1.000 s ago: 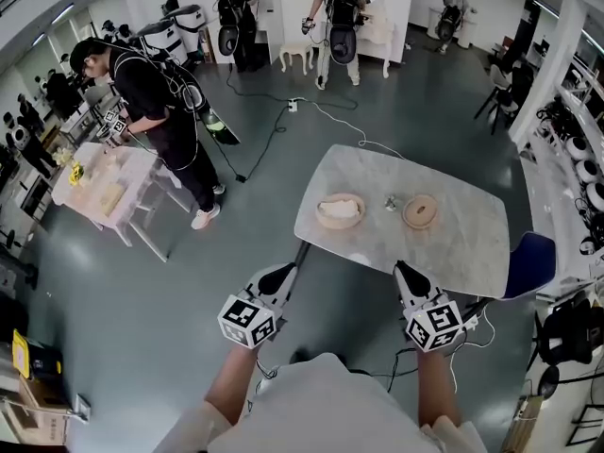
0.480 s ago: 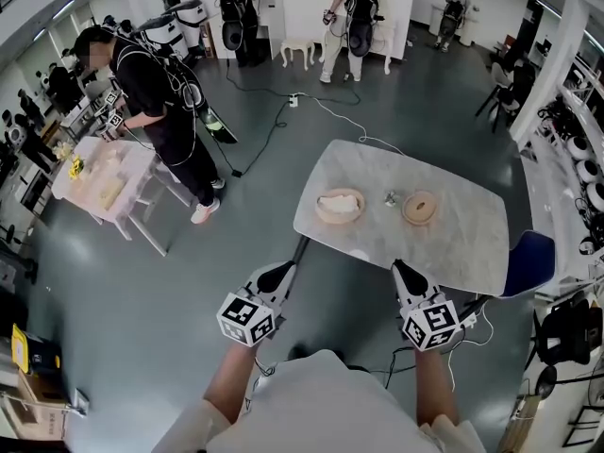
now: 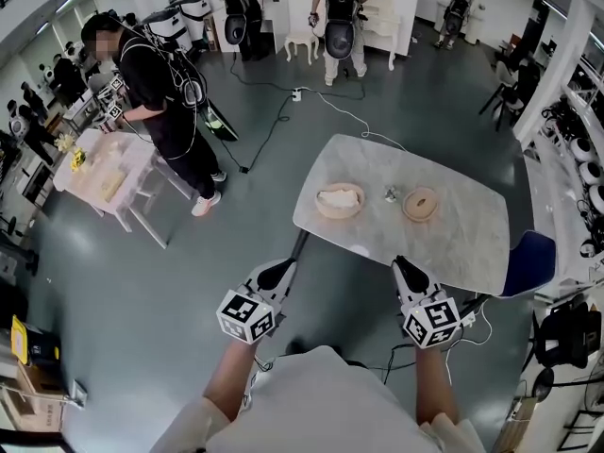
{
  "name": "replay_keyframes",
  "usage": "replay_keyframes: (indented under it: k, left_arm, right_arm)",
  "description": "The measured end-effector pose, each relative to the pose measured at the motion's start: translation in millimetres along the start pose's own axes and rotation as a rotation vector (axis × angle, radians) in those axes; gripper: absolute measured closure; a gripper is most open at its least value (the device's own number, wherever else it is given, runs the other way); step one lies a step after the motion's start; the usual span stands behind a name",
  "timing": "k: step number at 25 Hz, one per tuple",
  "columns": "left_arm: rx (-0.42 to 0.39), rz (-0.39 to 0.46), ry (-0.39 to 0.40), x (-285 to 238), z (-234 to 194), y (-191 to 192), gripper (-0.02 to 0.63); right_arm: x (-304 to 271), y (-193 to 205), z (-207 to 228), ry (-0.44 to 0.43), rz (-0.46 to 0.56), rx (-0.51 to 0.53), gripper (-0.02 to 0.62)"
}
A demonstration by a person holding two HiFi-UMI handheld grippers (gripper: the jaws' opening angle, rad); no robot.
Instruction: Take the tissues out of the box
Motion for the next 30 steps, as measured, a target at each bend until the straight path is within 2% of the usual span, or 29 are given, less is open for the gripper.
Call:
replay_keyframes:
  k: [5,21,30]
  left_arm:
    - [0.005,-0.002,-0.008,-2.7,5.6,0.7,0.597]
    - [0.024,-0.017,-0.063,-25.1,33.2,18.5,0.597]
    - [0.036,-0.023,-0.084,-36.5,30.7,18.3,0.597]
  right_arm:
    - [1.1,0.0,5.0,-0.017,-0.004,-0.003,0.503]
    - [0.0,22.8,35.9,-0.089,-0.038,-0.023,0.5]
    - [-13.8,26.1,48.8,-0.112,-0.062,-0.032,0.5]
Point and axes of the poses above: the fingertips, and each gripper's own axes: x backward along the fingers, z to its right, y out of its underside, the point moved 8 cm from there along x, backward along the fingers, and after that the axes turned 10 degrees about y, right-handed, at the moved point
